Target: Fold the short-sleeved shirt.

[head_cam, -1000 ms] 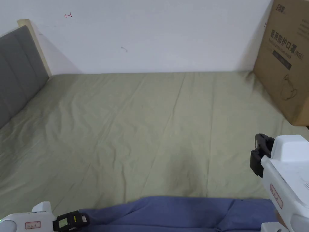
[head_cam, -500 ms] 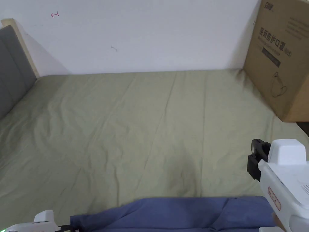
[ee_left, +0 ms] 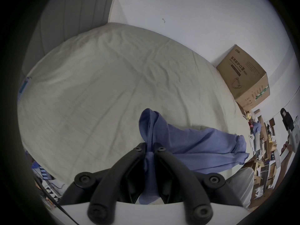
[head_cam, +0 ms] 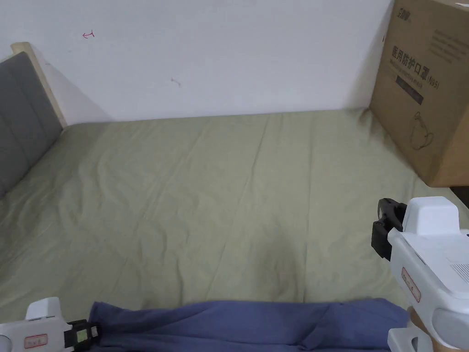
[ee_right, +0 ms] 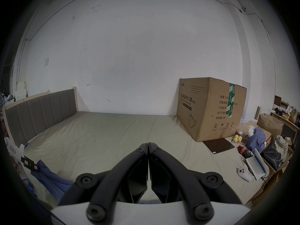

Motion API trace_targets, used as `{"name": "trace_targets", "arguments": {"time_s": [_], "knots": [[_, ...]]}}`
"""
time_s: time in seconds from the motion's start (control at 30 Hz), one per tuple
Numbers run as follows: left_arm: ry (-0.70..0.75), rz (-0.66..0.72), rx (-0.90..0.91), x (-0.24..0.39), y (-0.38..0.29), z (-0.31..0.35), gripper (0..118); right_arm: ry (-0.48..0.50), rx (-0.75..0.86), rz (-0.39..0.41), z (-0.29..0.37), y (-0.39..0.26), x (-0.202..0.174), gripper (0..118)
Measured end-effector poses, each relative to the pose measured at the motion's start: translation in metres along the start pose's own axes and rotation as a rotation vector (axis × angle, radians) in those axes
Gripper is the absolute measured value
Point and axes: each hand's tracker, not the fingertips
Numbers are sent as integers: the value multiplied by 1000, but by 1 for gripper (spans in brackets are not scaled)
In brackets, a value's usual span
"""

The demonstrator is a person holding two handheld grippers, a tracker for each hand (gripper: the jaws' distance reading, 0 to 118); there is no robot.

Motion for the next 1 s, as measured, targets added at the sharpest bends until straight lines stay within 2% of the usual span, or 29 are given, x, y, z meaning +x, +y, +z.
{"name": "trace_targets", "arguments": {"time_s": [0.1,0.23,0.4,0.47,0.67,0.8,1.0], "knots": [[67,3,3,-13,5,11,6,8,5,-7,1,0,4,0],[97,-12,8,10,2,27,6,14,6,-15,3,-1,10,0],[121,-96,-1,88,3,40,6,12,11,-27,8,-2,20,0],[64,-152,-5,124,0,41,7,8,17,-36,10,-3,25,0],[-75,-259,-88,203,-15,-1,7,4,24,-42,21,-4,36,0],[-90,-314,-154,249,-36,-39,7,-5,24,-40,28,-6,45,0],[-84,-306,-261,286,-67,-94,7,-24,14,-45,35,-11,60,0]]}}
